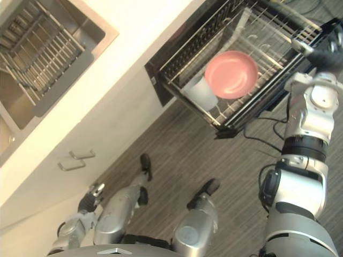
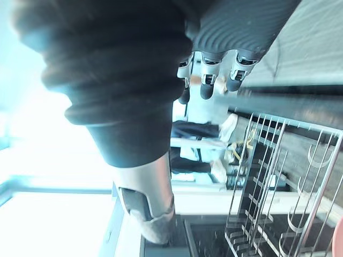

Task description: Walk over to the sink, pick up the cup, carry it to the dishwasher, place the cup inside the dishwasher, then close the dishwasher door

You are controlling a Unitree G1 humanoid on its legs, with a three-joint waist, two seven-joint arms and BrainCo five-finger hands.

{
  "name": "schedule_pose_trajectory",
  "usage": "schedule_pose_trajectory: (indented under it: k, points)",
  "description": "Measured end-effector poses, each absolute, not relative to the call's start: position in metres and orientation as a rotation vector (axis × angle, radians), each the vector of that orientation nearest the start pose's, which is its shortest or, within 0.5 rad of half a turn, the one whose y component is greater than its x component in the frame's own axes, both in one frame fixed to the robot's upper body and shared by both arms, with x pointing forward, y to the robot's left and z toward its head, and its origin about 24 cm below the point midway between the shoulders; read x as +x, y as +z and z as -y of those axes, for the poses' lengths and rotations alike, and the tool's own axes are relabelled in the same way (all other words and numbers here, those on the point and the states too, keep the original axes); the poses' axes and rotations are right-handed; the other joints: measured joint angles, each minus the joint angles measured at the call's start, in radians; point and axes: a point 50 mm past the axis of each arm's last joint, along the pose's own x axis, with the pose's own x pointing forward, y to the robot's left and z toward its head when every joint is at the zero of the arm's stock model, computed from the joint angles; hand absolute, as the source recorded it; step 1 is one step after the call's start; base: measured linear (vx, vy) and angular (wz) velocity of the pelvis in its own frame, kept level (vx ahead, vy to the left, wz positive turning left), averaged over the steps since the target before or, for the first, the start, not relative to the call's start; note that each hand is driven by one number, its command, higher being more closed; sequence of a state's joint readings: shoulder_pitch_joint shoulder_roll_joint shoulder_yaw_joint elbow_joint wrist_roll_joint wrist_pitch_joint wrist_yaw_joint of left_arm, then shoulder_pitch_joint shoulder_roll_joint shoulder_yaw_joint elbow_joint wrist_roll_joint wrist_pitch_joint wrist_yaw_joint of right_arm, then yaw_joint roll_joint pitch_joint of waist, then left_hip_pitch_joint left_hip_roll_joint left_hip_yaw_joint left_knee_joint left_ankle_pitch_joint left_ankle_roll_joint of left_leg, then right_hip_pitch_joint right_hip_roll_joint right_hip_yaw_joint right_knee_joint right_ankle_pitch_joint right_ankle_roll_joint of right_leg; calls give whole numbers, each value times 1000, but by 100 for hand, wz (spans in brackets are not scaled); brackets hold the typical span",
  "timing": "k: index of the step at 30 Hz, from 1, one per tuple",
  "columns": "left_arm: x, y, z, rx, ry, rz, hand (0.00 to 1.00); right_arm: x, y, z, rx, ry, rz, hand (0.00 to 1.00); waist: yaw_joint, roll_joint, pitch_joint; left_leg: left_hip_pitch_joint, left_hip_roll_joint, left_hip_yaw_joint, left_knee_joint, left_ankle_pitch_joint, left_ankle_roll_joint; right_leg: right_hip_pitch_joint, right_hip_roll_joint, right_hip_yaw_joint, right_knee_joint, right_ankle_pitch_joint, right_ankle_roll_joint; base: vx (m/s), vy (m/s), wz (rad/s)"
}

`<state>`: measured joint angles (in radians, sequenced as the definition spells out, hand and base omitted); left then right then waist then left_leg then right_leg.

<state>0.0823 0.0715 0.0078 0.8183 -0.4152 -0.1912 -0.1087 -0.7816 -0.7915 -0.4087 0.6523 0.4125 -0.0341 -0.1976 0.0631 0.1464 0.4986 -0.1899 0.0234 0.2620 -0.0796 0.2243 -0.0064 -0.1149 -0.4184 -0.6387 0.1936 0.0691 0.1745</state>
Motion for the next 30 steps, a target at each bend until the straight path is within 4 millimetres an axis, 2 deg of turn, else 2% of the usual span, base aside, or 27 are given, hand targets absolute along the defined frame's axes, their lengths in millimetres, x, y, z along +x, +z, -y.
schedule_pose_trajectory:
  k: [1,2,4,5,6,7,12,14,15,20,23,25,26,27,28,30]
  points:
    - [151,-126,-184,-326,179,-680,0,304,245,398,97,-744,436,100,-12,-5,-9,6,6,6,-5,0,-1,6,6,-1,1,-4,-3,-37,-74,-8]
    - [149,-128,-186,-324,191,-688,0,302,237,402,133,-762,418,100,-14,-10,-13,11,10,10,-6,-1,-3,7,8,2,2,-10,-9,-53,-73,-15]
    - [137,-135,-193,-311,225,-735,0,290,198,418,273,-834,322,100,-22,-31,-37,29,21,26,-7,-9,-14,10,16,21,4,-16,-11,-53,-78,-25]
    - [134,-136,-195,-305,230,-747,0,289,191,419,296,-844,304,100,-25,-37,-40,32,24,31,-7,-10,-16,9,18,26,4,-17,-11,-43,-91,-26]
    - [126,-140,-199,-294,242,-776,0,285,170,421,360,-870,256,100,-38,-51,-49,35,31,39,-7,-10,-20,6,24,30,3,-17,-13,-42,-96,-20]
    - [124,-141,-200,-288,245,-788,0,279,155,424,391,-887,222,100,-44,-55,-48,32,37,41,-7,-8,-23,2,30,32,2,-19,-13,-40,-81,-18]
    - [121,-142,-202,-261,224,-806,0,276,121,424,553,-903,123,100,-53,-57,-49,-21,55,67,-7,2,-36,-69,47,58,-17,-4,-21,-53,-60,-15]
    - [121,-143,-202,-245,211,-813,0,275,106,422,621,-898,66,100,-49,-56,-49,-54,57,70,-7,5,-40,-102,54,74,-32,14,-26,-18,-64,-8]
    - [120,-143,-202,-241,206,-815,0,276,105,422,628,-892,61,100,-46,-55,-50,-62,57,71,-7,5,-40,-111,57,77,-34,21,-26,-2,-43,-10]
    - [130,-142,-199,-222,179,-809,0,300,122,410,648,-825,52,100,-33,-36,-49,-118,50,73,-6,23,-19,-171,52,85,-34,50,-30,10,-12,0]
    - [136,-141,-187,-237,137,-806,0,316,154,407,604,-769,80,100,-9,17,-52,-143,36,66,-7,24,-18,-200,35,84,-15,47,-28,27,-21,11]
    - [138,-141,-178,-255,112,-809,0,326,186,405,551,-730,128,100,12,67,-50,-172,26,62,-6,28,-12,-233,19,84,4,44,-26,25,-4,12]
    - [138,-142,-176,-263,111,-811,0,328,192,403,534,-723,136,100,19,77,-50,-178,23,61,-6,30,-10,-239,15,85,6,44,-26,35,0,11]
    - [138,-142,-171,-279,102,-814,0,331,201,401,495,-712,144,100,28,98,-45,-182,19,54,-6,34,-4,-240,10,81,10,44,-26,42,2,15]
    - [138,-142,-167,-290,89,-816,0,334,207,399,448,-706,135,100,40,111,-48,-190,11,47,-6,34,-5,-249,1,80,21,42,-23,39,4,15]
    - [140,-141,-165,-301,78,-807,0,340,217,393,394,-686,130,100,50,116,-47,-205,3,40,-6,35,-4,-268,-12,79,40,32,-29,42,8,16]
